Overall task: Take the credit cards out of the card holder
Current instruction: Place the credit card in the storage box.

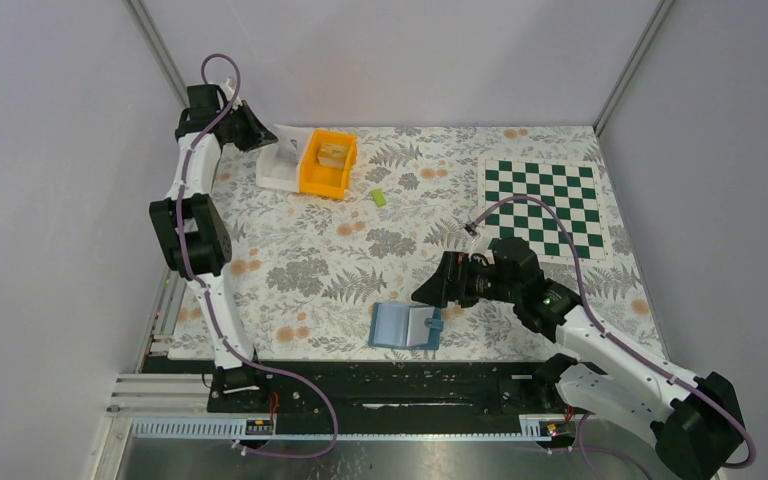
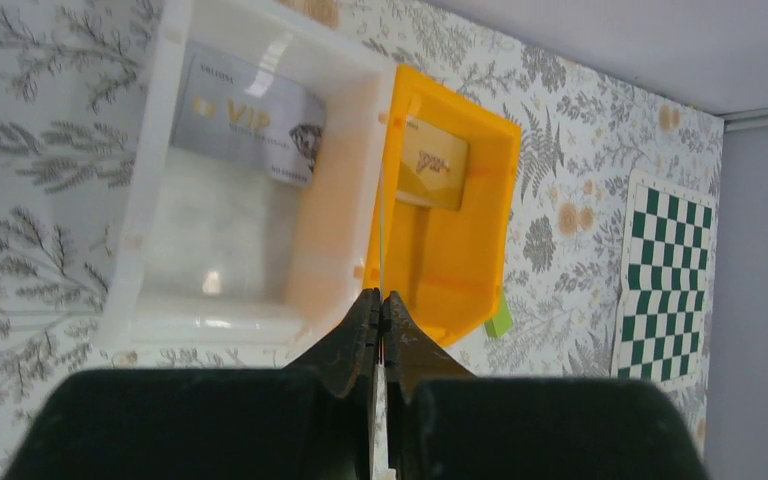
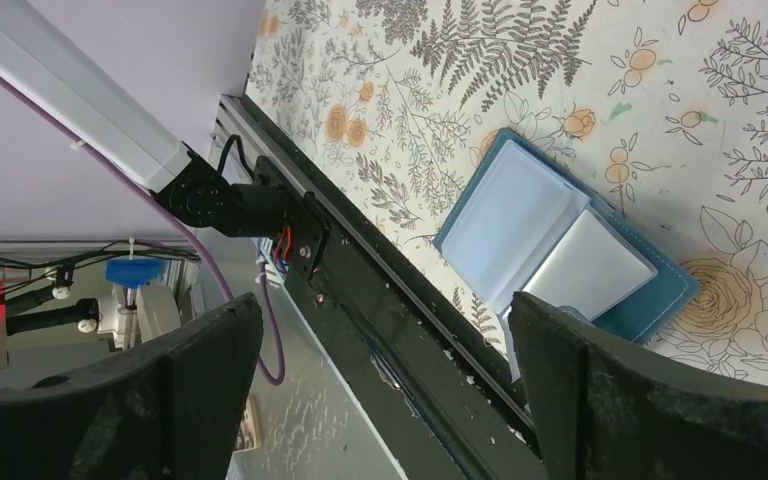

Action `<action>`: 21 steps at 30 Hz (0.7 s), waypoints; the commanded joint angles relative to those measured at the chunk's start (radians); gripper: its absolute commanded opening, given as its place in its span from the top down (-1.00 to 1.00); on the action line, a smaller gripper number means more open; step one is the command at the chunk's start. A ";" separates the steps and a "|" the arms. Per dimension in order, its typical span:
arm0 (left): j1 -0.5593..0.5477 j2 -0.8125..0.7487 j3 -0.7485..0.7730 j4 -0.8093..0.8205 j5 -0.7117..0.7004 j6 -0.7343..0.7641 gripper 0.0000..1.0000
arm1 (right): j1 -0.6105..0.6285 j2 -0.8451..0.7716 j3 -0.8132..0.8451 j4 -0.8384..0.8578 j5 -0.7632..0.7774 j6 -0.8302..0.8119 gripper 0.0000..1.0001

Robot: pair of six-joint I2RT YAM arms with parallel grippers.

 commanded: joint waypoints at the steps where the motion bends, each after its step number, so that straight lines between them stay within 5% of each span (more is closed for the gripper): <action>1: 0.005 0.074 0.125 0.055 0.021 0.037 1.00 | -0.005 0.027 0.061 -0.023 -0.033 -0.024 -0.99; 21: 0.006 0.270 0.216 0.188 0.030 0.037 0.95 | -0.004 0.180 0.171 -0.083 -0.056 -0.062 -0.99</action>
